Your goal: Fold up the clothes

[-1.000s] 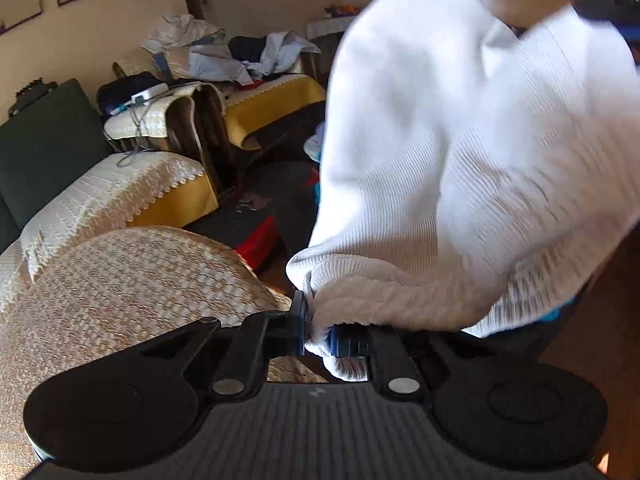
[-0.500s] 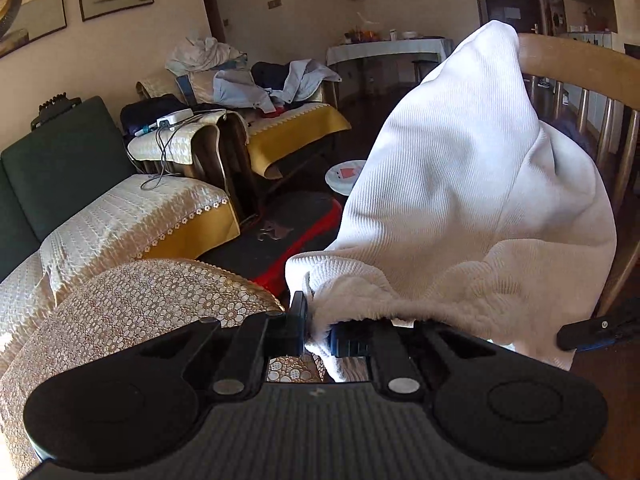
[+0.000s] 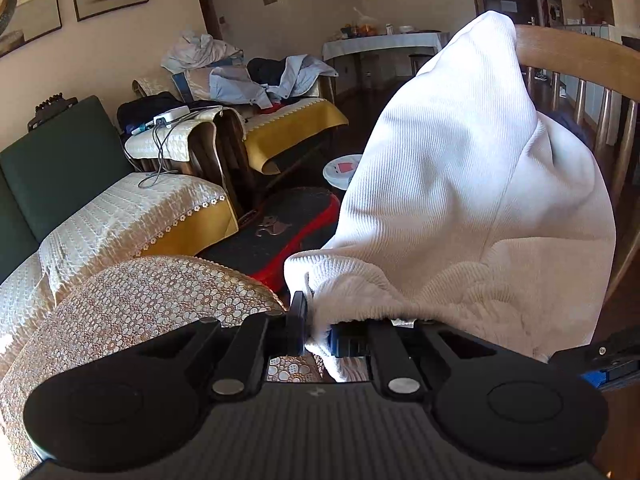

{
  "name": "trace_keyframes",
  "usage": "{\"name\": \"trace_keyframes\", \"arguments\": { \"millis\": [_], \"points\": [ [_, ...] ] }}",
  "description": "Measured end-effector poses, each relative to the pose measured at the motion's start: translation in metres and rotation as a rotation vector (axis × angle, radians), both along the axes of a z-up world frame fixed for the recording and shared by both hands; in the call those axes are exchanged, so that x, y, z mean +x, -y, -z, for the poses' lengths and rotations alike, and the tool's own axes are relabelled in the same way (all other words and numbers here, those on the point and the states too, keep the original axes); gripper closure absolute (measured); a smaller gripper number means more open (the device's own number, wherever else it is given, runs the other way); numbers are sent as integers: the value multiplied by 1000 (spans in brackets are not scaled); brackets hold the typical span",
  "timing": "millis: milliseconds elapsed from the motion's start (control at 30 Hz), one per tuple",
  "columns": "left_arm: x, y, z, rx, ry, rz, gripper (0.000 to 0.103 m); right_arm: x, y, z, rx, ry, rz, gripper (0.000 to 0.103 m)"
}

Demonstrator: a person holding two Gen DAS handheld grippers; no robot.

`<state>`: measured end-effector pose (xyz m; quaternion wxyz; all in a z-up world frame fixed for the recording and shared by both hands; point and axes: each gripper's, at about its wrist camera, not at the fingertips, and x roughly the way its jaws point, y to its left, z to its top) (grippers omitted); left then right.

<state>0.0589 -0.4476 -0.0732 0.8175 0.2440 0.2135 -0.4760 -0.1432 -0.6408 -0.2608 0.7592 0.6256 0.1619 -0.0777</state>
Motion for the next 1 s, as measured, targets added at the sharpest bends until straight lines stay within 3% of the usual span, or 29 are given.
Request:
{"name": "trace_keyframes", "arguments": {
  "millis": [167, 300, 400, 600, 667, 800, 1000],
  "points": [
    [3, -4, 2, 2, 7, -7, 93, 5, 16, 10, 123, 122, 88, 0],
    [9, -9, 5, 5, 42, -30, 93, 6, 14, -14, 53, 109, 9, 0],
    [17, -13, 6, 3, 80, -67, 93, 11, 10, -48, -16, 167, -47, 0],
    [48, -30, -20, -47, 160, -158, 93, 52, 4, -118, -134, 256, -146, 0],
    [61, -39, -32, -67, 171, -184, 93, 70, -2, -130, -133, 265, -184, 0],
    [90, -65, -51, -87, 199, -243, 93, 101, -23, -135, -87, 256, -279, 0],
    [129, -110, -55, -28, 246, -295, 93, 134, -59, -122, -22, 232, -399, 0]
  ]
}}
